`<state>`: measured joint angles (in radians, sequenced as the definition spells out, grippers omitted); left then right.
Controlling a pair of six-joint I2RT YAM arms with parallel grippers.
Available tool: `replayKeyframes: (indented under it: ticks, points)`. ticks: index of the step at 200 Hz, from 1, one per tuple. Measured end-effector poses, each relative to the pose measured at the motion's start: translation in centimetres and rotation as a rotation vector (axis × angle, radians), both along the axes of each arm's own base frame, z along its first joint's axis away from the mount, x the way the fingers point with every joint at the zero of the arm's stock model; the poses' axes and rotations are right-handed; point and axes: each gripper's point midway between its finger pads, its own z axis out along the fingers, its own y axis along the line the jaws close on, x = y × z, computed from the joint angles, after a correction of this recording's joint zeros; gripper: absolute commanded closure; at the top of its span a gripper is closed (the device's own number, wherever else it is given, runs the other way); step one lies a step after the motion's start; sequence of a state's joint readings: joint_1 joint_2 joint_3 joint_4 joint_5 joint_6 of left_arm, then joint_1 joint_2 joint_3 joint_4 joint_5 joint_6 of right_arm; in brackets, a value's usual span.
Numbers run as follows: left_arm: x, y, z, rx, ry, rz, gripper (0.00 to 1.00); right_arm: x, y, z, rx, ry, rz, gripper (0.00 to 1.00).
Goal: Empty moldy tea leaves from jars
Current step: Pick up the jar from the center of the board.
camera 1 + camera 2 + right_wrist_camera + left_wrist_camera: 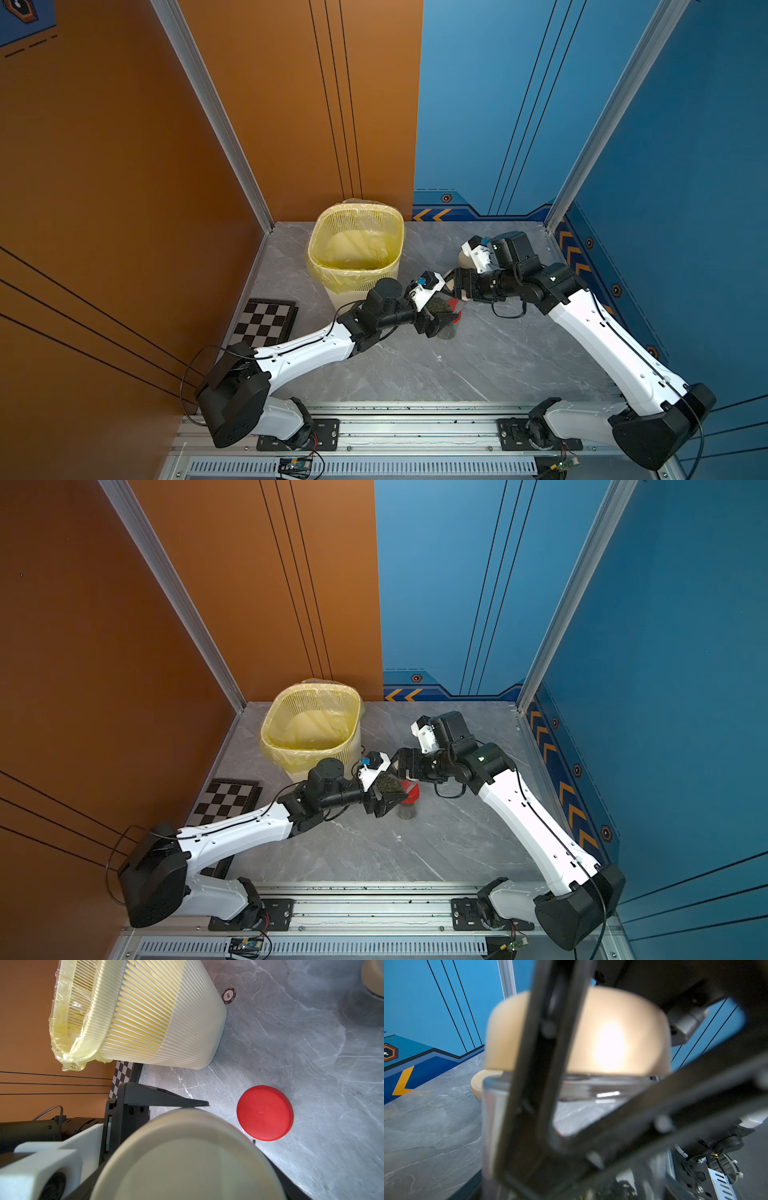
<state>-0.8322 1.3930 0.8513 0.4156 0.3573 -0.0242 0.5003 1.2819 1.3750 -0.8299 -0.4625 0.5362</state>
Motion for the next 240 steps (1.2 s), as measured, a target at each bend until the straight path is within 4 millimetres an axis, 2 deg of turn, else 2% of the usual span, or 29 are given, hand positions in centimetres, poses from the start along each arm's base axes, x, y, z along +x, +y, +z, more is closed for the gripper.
replayKeyframes:
  ticks: [19,61,90,112,240]
  points:
    - [0.0,0.0,0.0,0.001,0.002,-0.003,0.5,0.0,0.0,0.0,0.002,0.005,0.0,0.48]
    - [0.0,0.1,0.0,0.0,0.003,-0.009,0.52,0.0,0.0,0.0,0.01,0.014,-0.005,0.16]
    - [-0.1,0.1,-0.1,-0.001,0.008,-0.014,0.53,-0.1,0.0,-0.1,0.017,0.022,0.0,0.04]
    - [0.2,0.4,-0.5,0.012,0.022,-0.003,0.53,-0.2,-0.2,0.0,0.024,0.023,0.0,0.0]
    - [0.4,0.8,-1.3,0.023,0.047,0.008,0.54,0.2,-0.9,0.3,0.045,0.025,-0.019,0.0]
